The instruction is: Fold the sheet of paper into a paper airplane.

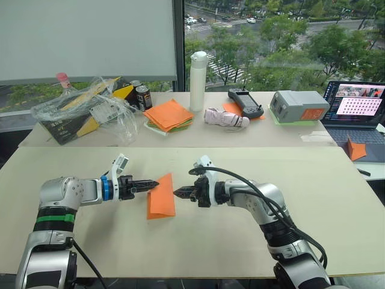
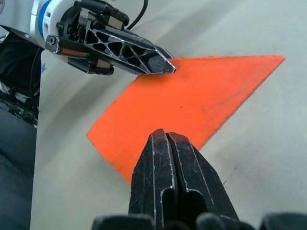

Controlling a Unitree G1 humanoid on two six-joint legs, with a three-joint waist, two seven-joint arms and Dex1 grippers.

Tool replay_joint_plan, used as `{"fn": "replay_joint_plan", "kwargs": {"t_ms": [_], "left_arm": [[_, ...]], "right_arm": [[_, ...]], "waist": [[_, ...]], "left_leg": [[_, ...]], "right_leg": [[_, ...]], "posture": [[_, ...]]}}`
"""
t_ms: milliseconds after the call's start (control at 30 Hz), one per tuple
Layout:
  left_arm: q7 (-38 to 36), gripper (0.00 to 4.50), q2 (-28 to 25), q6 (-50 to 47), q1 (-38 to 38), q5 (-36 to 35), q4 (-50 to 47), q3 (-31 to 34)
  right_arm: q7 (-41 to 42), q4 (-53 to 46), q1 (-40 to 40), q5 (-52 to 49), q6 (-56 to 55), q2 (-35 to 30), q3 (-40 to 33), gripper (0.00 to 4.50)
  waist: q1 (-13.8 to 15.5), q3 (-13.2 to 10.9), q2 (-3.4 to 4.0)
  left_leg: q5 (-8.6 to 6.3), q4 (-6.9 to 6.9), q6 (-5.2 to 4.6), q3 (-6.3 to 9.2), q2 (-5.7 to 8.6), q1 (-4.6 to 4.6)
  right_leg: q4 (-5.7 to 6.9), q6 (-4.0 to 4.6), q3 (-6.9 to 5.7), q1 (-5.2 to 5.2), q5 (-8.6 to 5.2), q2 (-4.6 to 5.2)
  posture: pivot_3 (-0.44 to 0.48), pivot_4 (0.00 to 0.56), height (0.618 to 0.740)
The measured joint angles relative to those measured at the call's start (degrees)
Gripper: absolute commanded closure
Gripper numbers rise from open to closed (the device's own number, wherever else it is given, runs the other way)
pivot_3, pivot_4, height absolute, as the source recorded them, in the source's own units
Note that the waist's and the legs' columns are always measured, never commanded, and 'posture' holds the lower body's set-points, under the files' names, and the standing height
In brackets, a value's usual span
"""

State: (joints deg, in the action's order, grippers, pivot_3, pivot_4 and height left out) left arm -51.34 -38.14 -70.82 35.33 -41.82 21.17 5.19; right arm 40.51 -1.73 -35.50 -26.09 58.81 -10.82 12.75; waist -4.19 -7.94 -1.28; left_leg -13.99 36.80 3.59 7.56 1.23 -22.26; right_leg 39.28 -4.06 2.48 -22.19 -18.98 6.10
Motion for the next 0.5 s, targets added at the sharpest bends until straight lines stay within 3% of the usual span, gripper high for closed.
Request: {"fn": "replay_joint_plan", "kwargs": {"t_ms": [500], "left_arm": [[-2.09,2.98,2.47,1.91,1.34,4.12,2.38,-2.85]], "right_arm": [[-0.79,-0.15,0.35,0.00,0.02,0.11,0.00,4.50]], "waist": [[0.00,0.00,0.00]], "left_leg": [[0.00,0.06,0.00,0.01,0.00,-0.02]], "right_leg": [[0.03,0.00,-0.01,0.00,0.00,0.00]], "posture": [[0.000,0.150,0.740]]}}
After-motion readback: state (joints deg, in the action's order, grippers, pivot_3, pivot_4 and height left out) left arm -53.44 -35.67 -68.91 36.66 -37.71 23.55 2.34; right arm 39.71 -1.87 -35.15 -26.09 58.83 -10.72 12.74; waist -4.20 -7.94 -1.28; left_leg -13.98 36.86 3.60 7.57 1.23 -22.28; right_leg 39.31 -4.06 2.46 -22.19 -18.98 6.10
